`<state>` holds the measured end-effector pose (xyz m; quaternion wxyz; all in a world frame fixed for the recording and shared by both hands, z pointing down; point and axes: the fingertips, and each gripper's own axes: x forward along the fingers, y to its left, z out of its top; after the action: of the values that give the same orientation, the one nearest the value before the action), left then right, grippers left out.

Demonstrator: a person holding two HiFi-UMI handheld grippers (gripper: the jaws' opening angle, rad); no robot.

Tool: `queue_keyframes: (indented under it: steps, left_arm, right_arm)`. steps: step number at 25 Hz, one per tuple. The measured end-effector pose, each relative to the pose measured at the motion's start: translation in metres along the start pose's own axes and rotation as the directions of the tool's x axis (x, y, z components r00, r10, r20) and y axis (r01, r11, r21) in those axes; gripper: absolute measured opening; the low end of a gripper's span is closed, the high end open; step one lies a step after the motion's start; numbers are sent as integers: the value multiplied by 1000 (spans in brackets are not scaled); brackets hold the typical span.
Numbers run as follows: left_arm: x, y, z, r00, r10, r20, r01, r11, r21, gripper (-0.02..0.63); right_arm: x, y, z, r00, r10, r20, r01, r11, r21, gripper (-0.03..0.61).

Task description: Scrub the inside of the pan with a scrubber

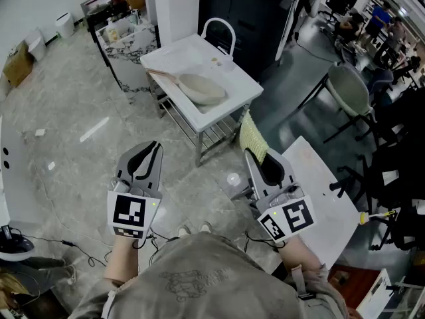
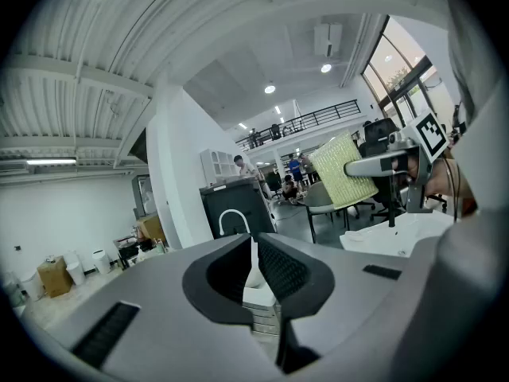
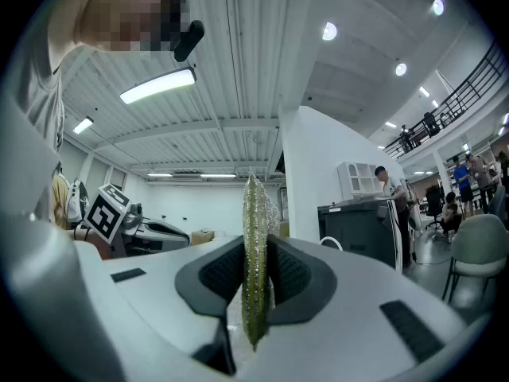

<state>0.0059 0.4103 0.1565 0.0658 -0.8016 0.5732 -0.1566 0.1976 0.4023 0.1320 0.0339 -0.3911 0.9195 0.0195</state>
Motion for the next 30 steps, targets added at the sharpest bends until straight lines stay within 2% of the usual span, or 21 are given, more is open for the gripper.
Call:
queue_keyframes:
  steps: [15, 30]
  left_arm:
    - [-4, -5, -2, 999, 30, -18, -30, 1000, -7, 37]
    - [12, -23, 0, 997, 66, -32, -66, 998, 5, 37]
  right_arm:
    - [-5, -3, 2, 1000, 18, 18, -18, 1000, 18, 77]
    - [-4, -25, -10, 997, 73, 19, -74, 997, 20, 77]
